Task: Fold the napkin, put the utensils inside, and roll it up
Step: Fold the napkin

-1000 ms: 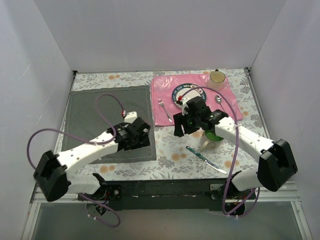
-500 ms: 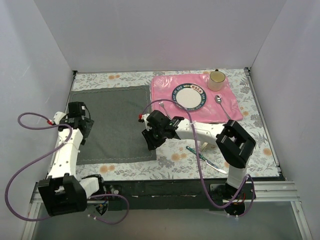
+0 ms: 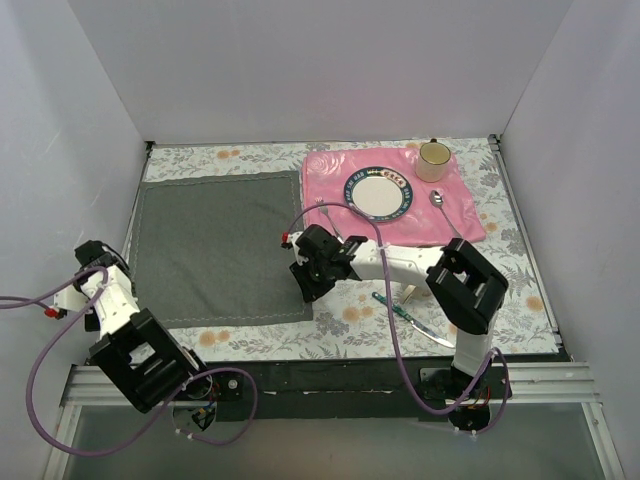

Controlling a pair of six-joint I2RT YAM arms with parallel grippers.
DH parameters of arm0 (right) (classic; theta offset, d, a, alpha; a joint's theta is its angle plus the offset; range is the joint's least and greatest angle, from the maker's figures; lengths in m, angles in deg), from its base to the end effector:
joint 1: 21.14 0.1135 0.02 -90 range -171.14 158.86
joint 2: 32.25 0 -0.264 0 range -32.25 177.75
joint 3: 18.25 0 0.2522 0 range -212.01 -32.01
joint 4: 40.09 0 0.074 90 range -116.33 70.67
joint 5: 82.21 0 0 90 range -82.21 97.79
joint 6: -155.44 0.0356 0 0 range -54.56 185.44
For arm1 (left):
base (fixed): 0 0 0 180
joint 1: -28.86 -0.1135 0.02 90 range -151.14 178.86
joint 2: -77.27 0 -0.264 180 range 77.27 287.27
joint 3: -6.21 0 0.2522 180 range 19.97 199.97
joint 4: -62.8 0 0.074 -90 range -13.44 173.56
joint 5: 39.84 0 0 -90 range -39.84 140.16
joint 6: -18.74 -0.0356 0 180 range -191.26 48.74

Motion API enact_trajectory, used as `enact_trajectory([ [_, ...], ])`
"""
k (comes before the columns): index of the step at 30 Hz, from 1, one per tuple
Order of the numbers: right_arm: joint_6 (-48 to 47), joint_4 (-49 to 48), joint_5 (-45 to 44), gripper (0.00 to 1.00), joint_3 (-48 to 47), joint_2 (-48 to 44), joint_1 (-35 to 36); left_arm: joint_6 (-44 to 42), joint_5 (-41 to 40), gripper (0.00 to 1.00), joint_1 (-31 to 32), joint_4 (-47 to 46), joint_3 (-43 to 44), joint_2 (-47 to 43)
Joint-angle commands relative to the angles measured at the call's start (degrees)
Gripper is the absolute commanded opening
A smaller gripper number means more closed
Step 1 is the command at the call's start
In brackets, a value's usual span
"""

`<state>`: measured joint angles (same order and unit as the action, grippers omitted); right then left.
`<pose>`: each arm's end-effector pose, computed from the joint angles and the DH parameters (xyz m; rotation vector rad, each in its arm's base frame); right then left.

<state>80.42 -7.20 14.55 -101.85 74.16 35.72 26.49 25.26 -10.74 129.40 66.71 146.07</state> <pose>0.2090 0.3277 0.1786 -0.9955 2.4659 0.6085 0.1459 0.1402 0.2206 -2.5278 0.9025 0.3449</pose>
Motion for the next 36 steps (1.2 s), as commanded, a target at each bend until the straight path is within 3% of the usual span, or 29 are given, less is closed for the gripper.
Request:
enact_trajectory([
  [1, -0.57, -0.85, 0.88, 0.34, 0.94, -5.94, 0.00, -1.86, -0.41, 0.54, -2.94, -5.88, -3.83, -0.76],
  [10, -1.97, -2.26, 0.00, 0.35, 4.98, -12.54, -0.08, -7.05, 2.84, 0.55, -5.49, -17.32, -8.60, -0.94],
  [13, -2.24, -2.26, -0.17, 0.36, 5.07, -13.16, -0.26, -7.40, 1.27, 0.59, -5.49, -18.03, -8.68, -0.16],
  [30, -2.85, -2.17, -1.93, 0.36, 4.72, -15.71, -0.44, -2.48, -1.99, 0.61, -5.49, -16.80, -11.58, 9.07],
  [32, -2.94, -1.82, -2.10, 0.36, 4.80, -15.97, -0.43, -2.31, -1.46, 0.57, -5.49, -17.50, -11.50, 10.04],
  [36, -3.20, -1.03, -3.68, 0.36, 5.24, -17.72, -0.35, -3.18, -0.06, 0.28, -5.49, -19.35, -11.41, 8.99],
])
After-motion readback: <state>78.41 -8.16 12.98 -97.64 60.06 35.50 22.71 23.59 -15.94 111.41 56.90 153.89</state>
